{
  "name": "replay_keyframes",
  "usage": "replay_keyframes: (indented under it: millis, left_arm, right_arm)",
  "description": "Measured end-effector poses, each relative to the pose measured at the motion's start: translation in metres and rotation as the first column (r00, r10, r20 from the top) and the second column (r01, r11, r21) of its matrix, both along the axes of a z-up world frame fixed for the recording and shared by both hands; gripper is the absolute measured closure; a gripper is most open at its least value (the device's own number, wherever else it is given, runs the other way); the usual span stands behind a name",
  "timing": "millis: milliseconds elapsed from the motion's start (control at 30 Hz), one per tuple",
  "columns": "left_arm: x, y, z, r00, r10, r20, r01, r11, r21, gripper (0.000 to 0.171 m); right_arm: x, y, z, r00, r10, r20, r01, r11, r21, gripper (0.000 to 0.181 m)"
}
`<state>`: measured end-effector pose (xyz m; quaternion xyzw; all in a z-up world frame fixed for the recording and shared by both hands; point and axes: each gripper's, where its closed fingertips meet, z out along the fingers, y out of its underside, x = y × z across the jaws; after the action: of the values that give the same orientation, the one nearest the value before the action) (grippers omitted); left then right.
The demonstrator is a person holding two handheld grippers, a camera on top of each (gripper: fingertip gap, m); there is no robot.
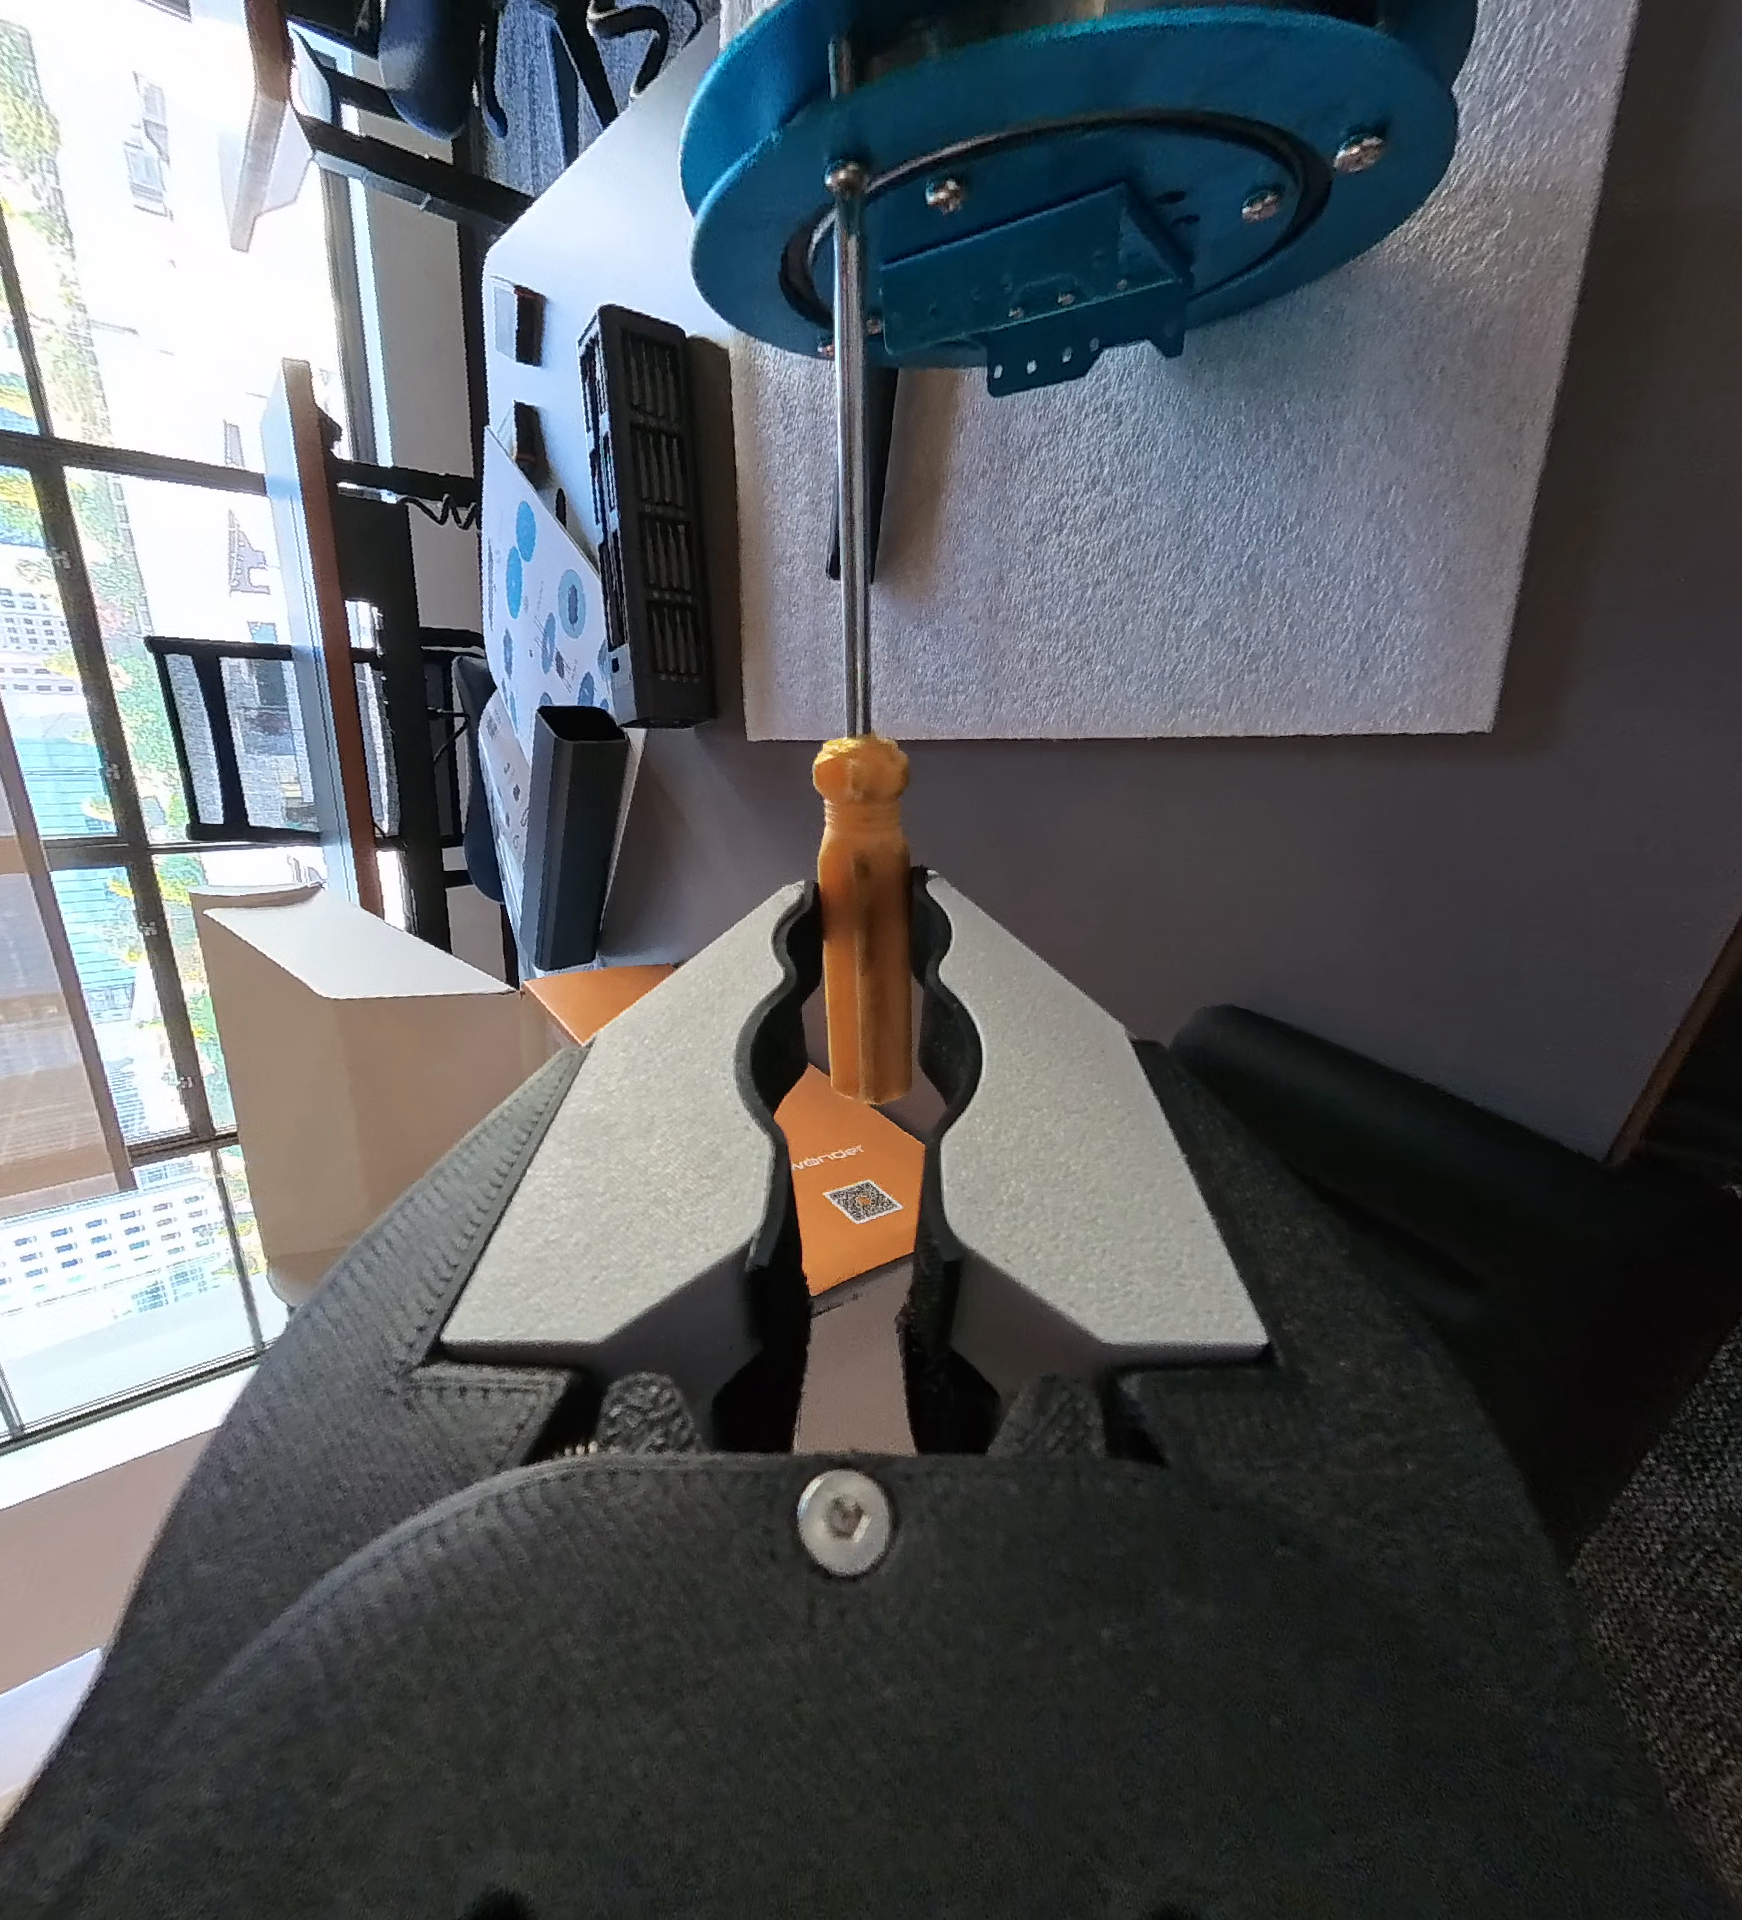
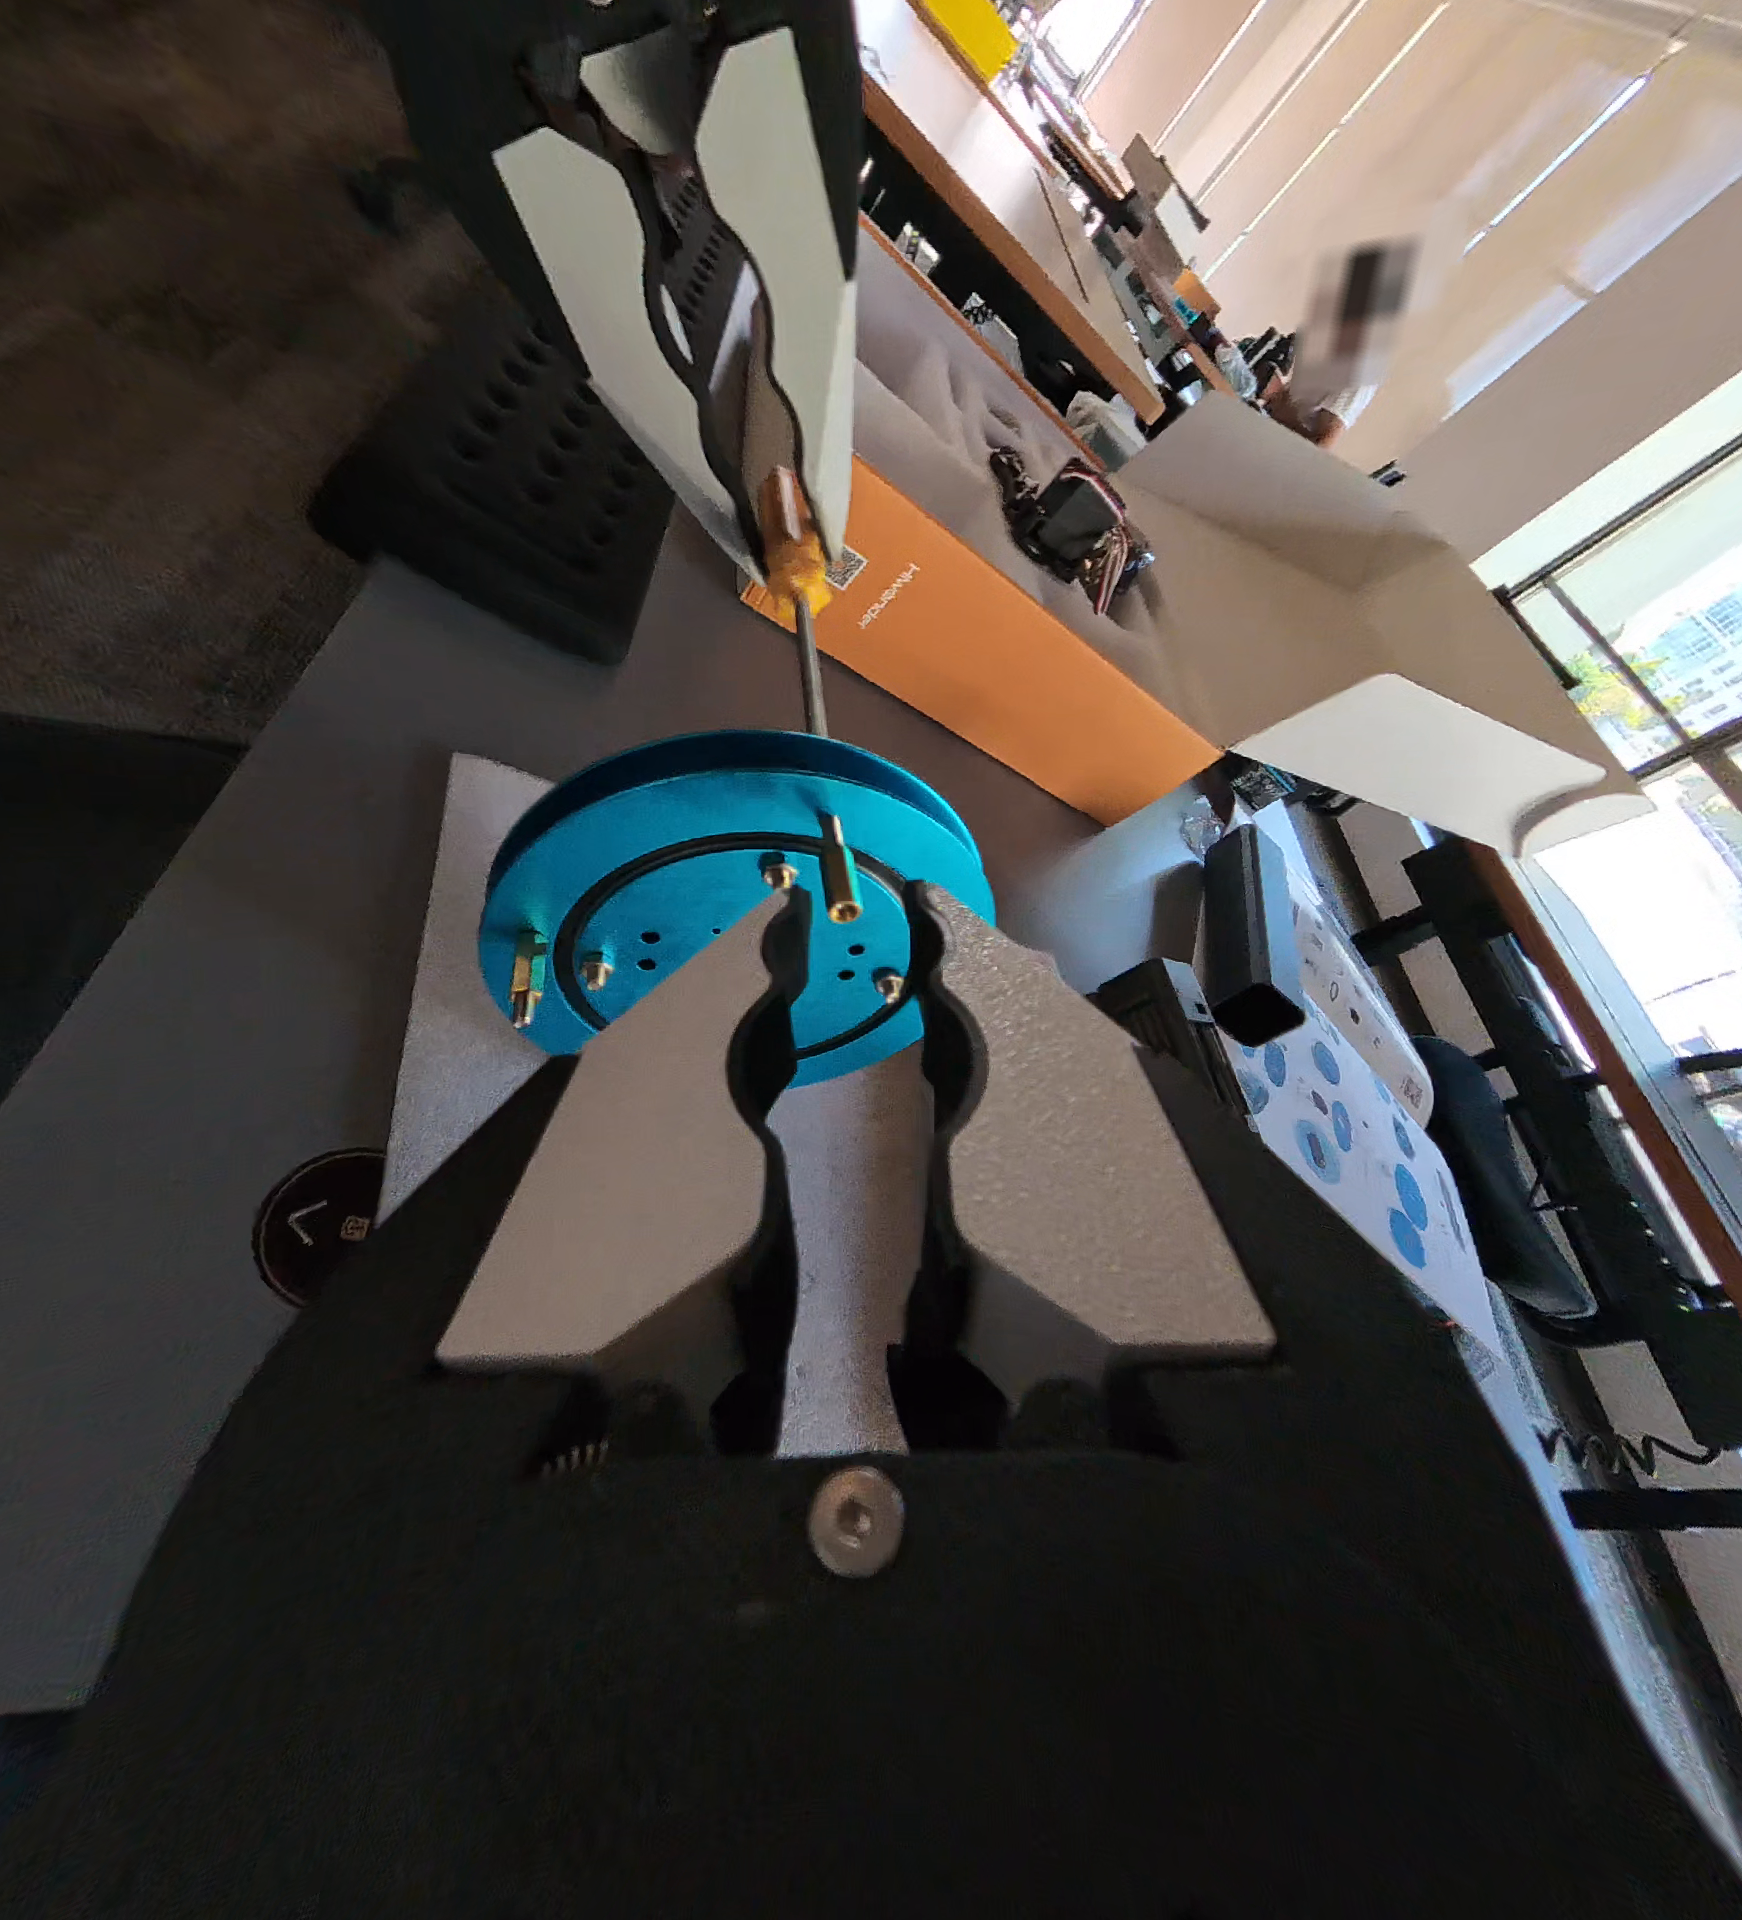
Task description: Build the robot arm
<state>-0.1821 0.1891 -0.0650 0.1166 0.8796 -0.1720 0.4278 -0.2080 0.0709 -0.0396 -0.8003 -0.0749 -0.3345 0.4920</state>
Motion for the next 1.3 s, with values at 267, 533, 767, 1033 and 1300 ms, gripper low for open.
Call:
replay_keyframes:
  millis: [267,533,767,1033,1300]
  left_arm:
    - [0.001,0.002,0.002,1.0,0.007,0.016,-0.007,1.0,0.006,0.157]
    - [0.001,0.003,0.003,0.999,0.013,0.033,-0.013,1.0,0.0,0.157]
    - [0.002,0.002,0.002,0.999,0.016,0.035,-0.016,1.0,0.007,0.157]
    - [0.0,0.0,0.001,1.0,0.008,0.026,-0.008,1.0,0.008,0.156]
    - [0.0,0.001,0.0,1.0,0.013,0.015,-0.013,1.0,0.004,0.156]
  right_arm:
    - [-0.003,0.005,-0.004,0.917,0.029,-0.399,0.011,0.995,0.098,0.177]
    - [-0.001,0.006,-0.007,0.289,0.21,-0.934,0.216,0.936,0.278,0.178]
    - [0.004,0.006,-0.003,-0.019,0.388,-0.921,0.342,0.869,0.359,0.177]
    - [0.001,0.0,0.001,0.917,0.056,-0.394,-0.019,0.995,0.096,0.144]
    - [0.006,0.001,-0.004,0.935,-0.134,0.327,0.268,0.873,-0.408,0.161]
